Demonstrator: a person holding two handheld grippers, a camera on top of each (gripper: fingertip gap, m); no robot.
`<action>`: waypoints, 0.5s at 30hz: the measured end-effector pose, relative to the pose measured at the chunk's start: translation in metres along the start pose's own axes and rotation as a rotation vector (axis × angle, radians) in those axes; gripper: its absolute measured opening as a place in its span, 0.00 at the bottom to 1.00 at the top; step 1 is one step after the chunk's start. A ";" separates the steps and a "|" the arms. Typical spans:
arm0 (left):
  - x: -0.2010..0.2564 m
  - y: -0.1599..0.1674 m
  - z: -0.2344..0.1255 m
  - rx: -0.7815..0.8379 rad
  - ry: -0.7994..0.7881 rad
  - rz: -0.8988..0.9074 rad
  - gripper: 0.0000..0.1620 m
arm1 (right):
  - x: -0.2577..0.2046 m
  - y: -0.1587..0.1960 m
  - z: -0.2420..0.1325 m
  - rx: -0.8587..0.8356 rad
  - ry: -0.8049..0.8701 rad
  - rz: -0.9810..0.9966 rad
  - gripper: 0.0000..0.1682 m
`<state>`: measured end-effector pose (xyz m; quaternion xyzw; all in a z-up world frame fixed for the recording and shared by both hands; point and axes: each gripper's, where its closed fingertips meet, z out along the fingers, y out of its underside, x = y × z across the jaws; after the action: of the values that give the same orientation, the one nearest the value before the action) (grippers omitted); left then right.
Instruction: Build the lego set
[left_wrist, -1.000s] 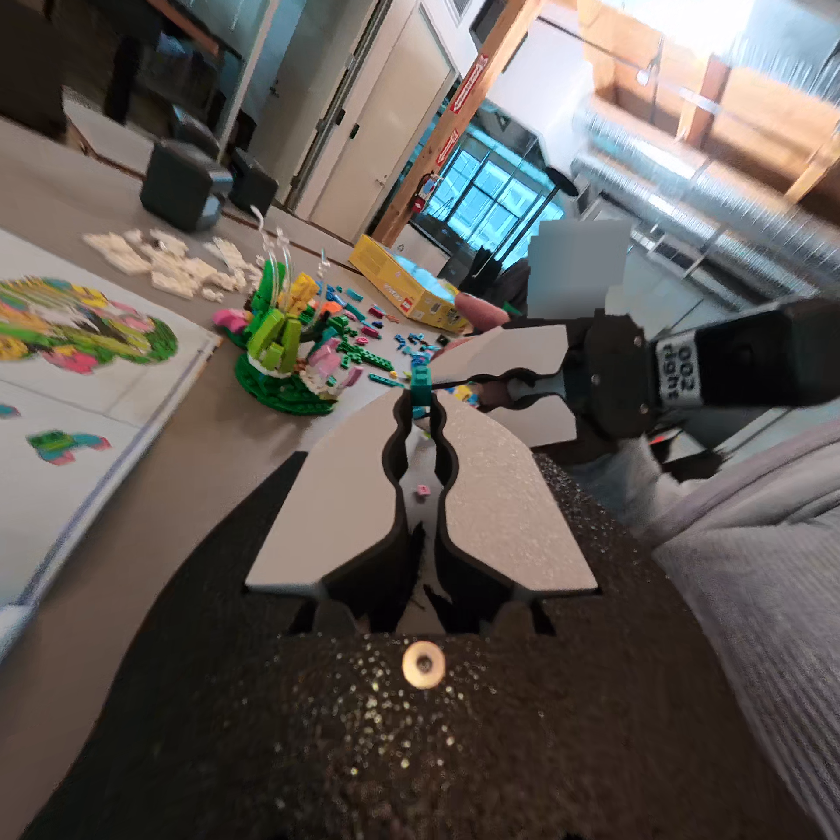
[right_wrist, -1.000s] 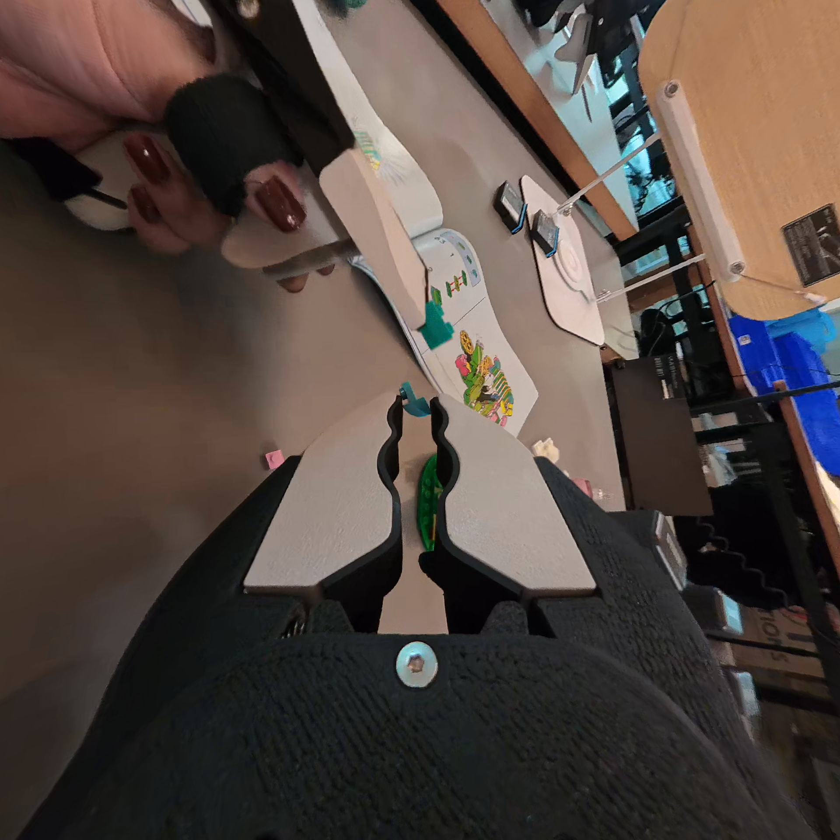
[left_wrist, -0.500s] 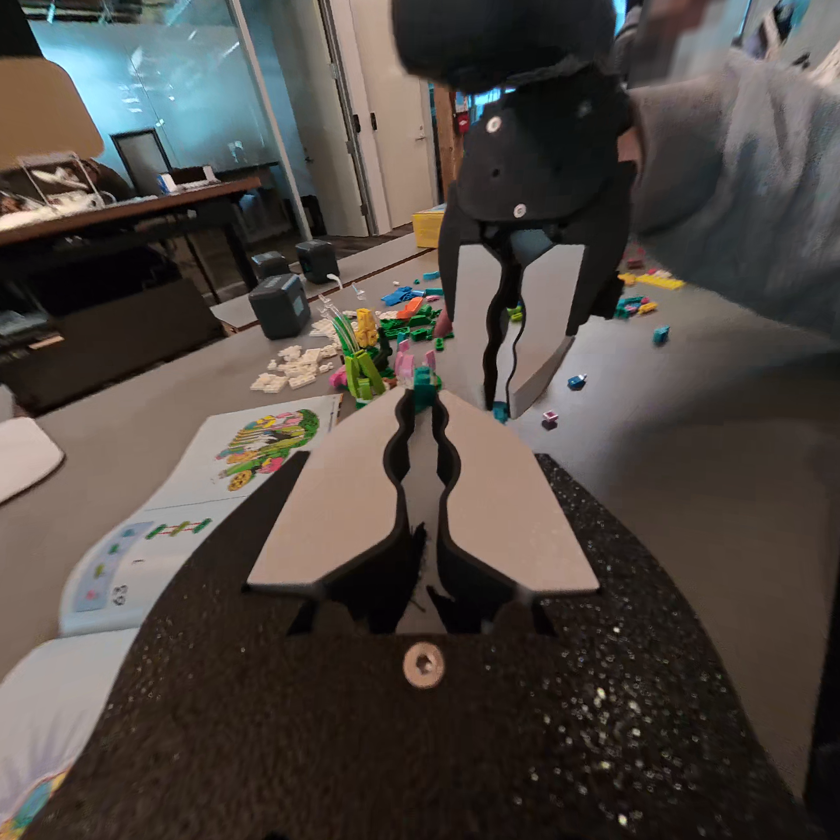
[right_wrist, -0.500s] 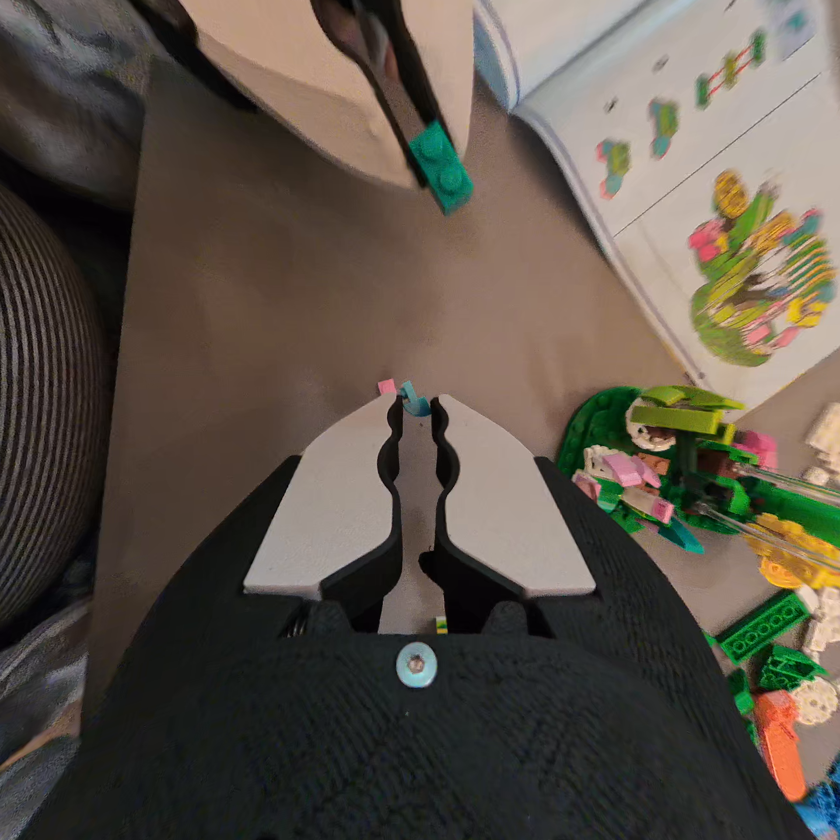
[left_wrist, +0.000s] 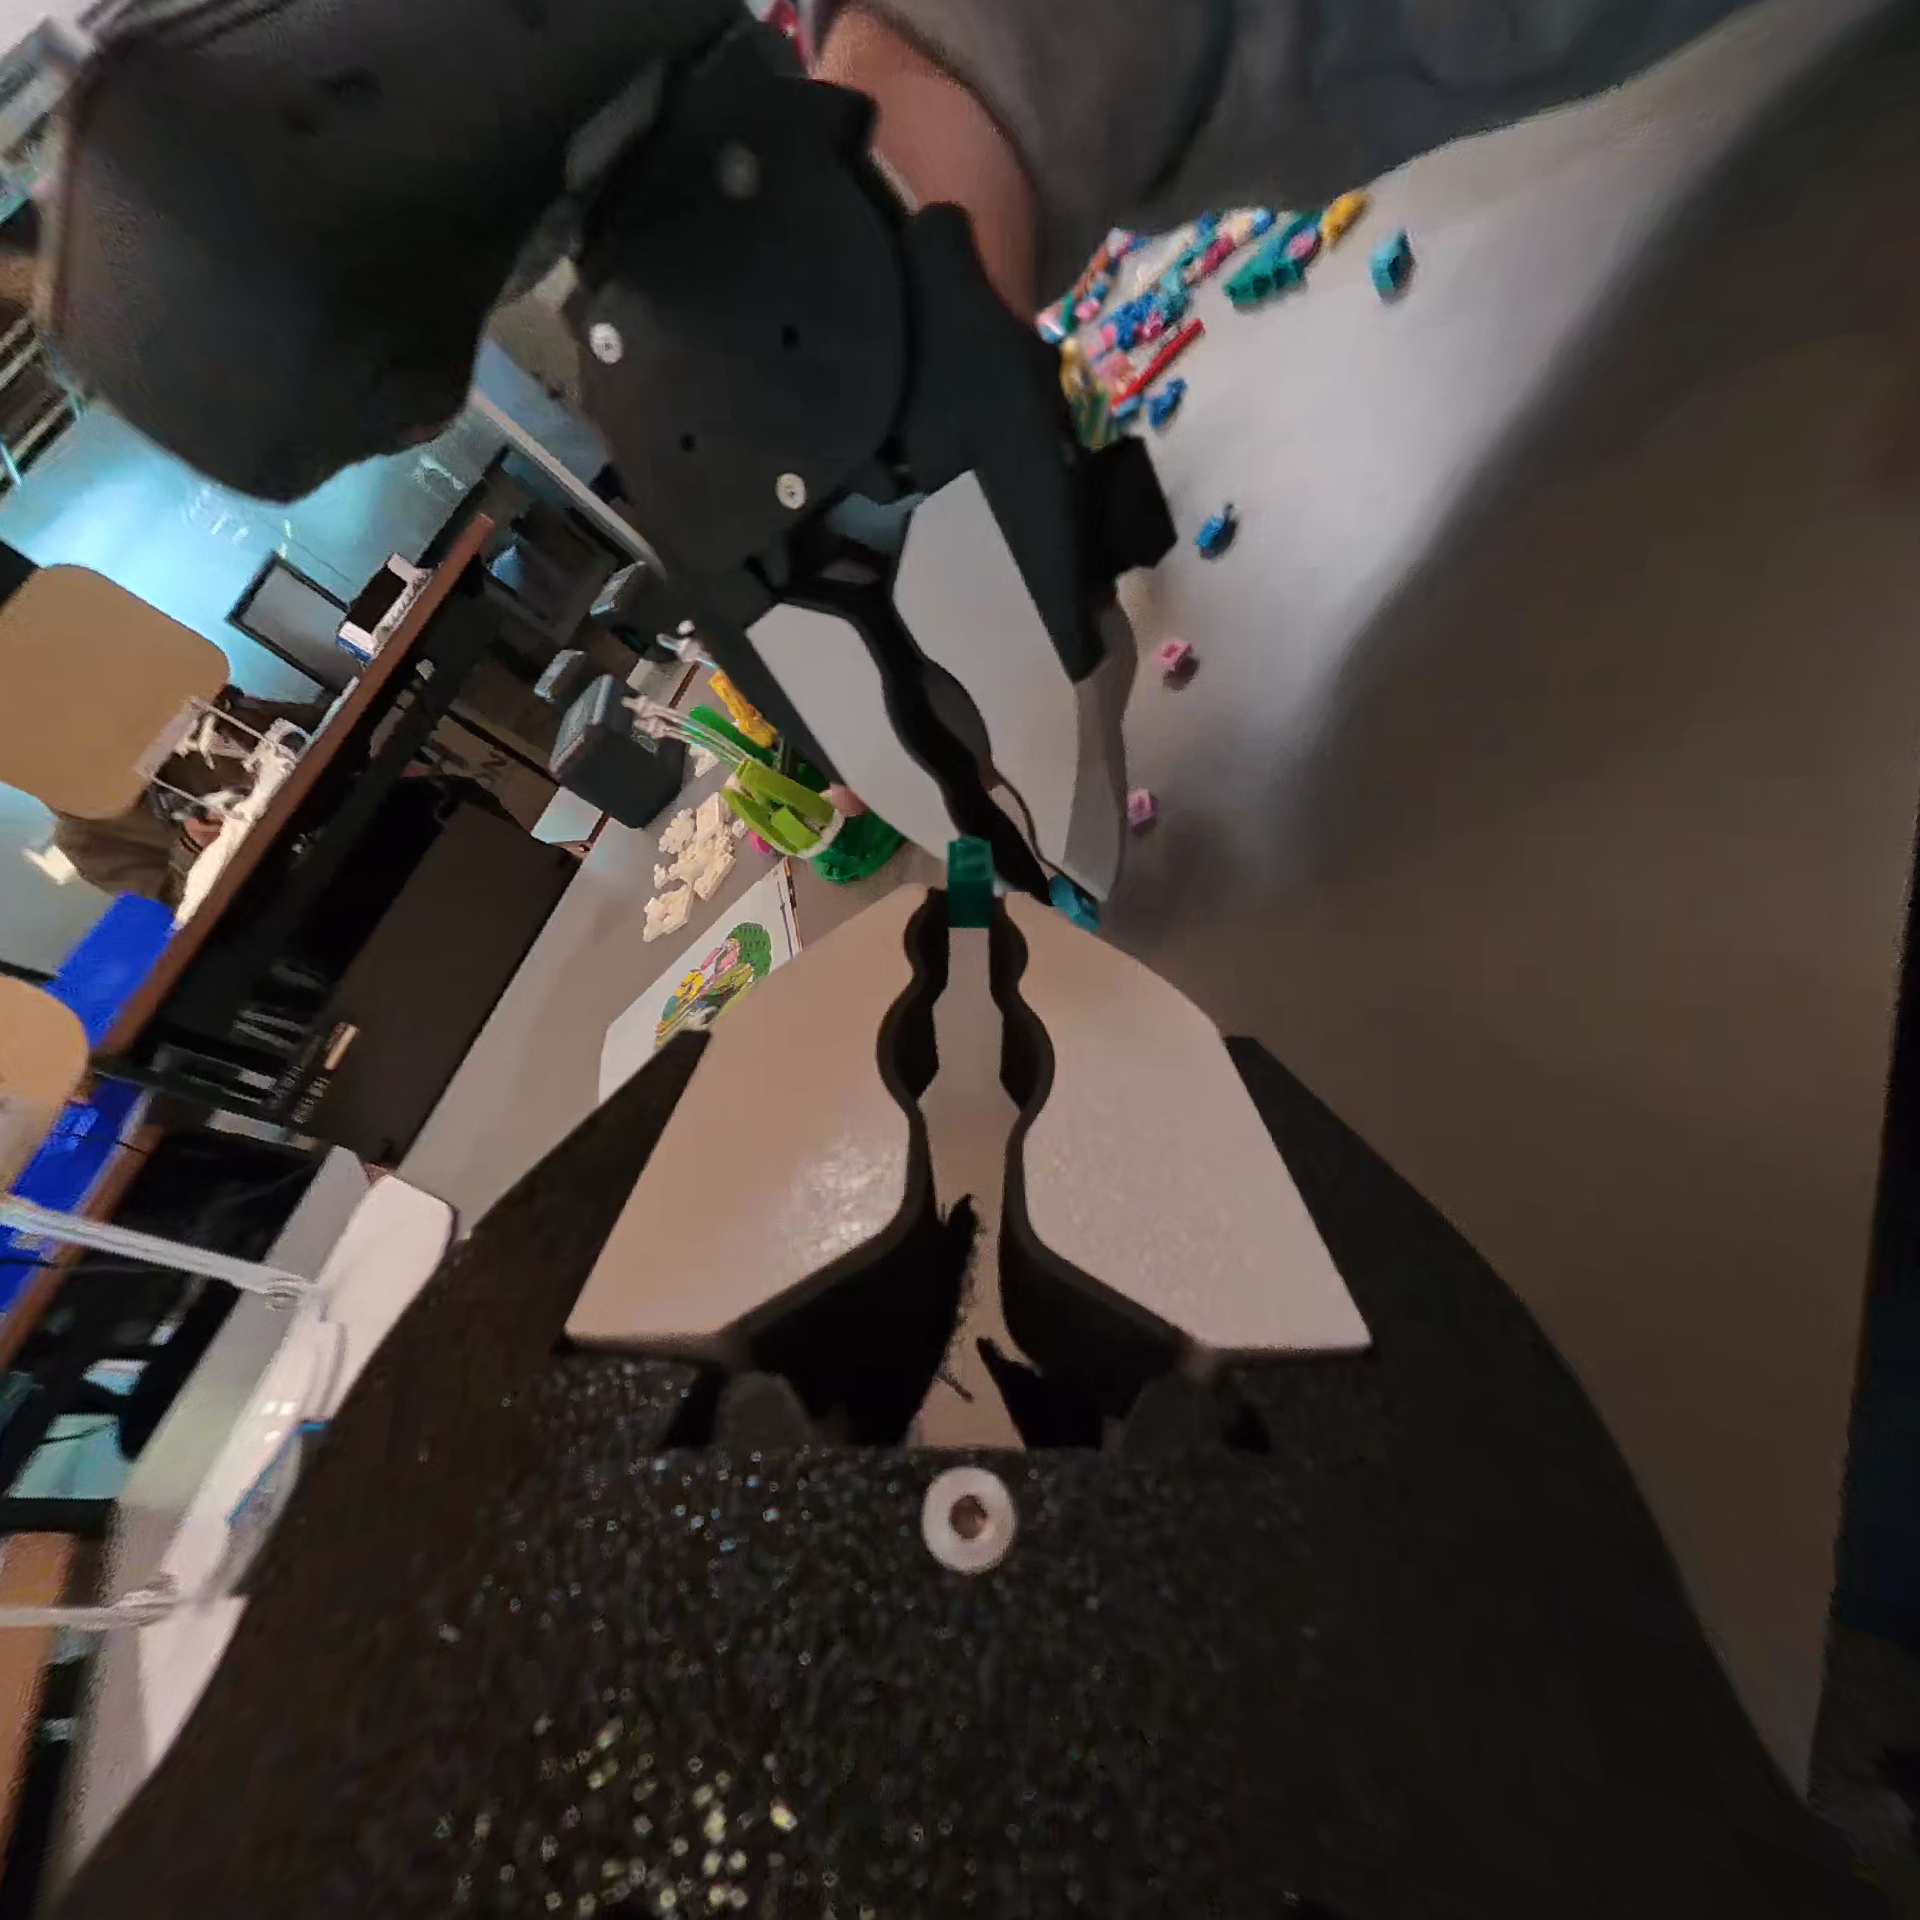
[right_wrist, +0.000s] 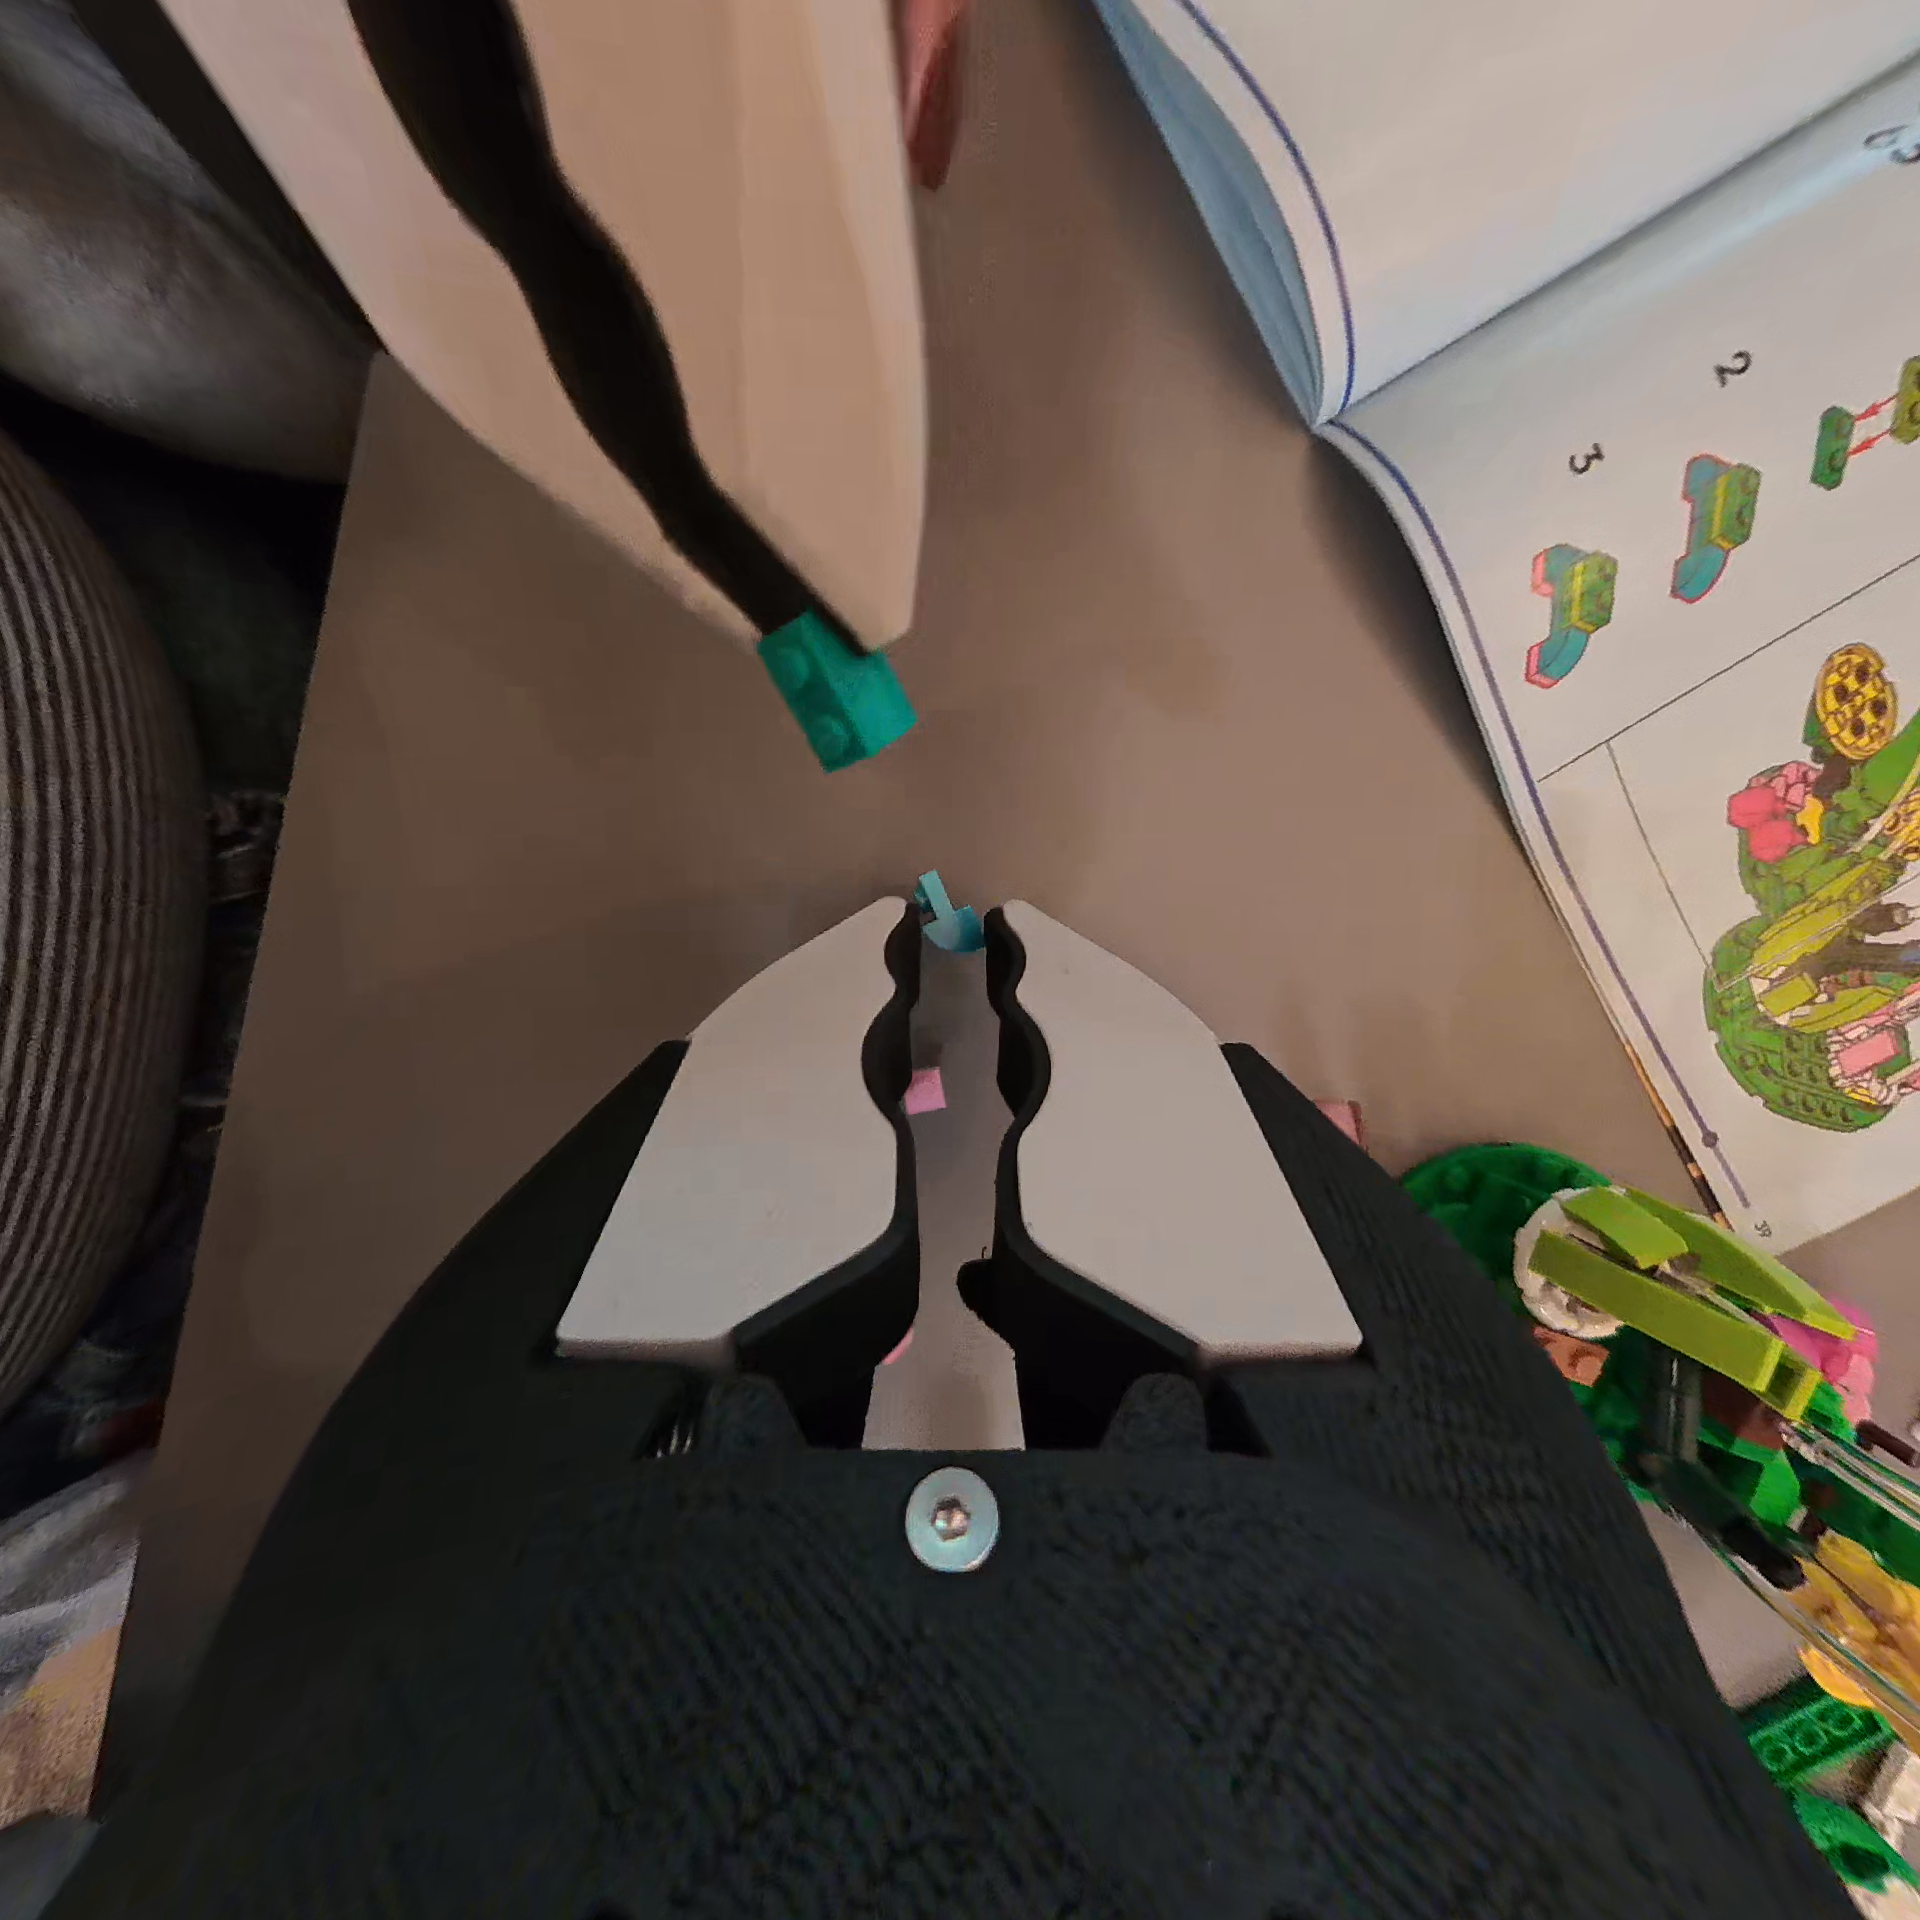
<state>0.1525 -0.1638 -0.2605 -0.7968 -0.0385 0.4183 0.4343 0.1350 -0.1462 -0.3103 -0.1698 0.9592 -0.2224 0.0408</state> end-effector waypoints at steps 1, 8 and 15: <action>0.003 0.001 0.001 -0.016 0.005 0.046 0.04 | 0.001 0.000 0.001 0.005 0.009 -0.001 0.06; 0.020 0.010 0.006 -0.094 0.005 0.347 0.04 | -0.011 -0.011 -0.012 0.157 -0.033 -0.021 0.21; 0.033 -0.013 0.011 0.038 0.027 0.458 0.05 | -0.037 -0.021 -0.025 0.287 -0.174 -0.061 0.15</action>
<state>0.1701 -0.1346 -0.2746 -0.7820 0.1572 0.4959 0.3434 0.1728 -0.1409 -0.2786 -0.2098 0.9048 -0.3426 0.1410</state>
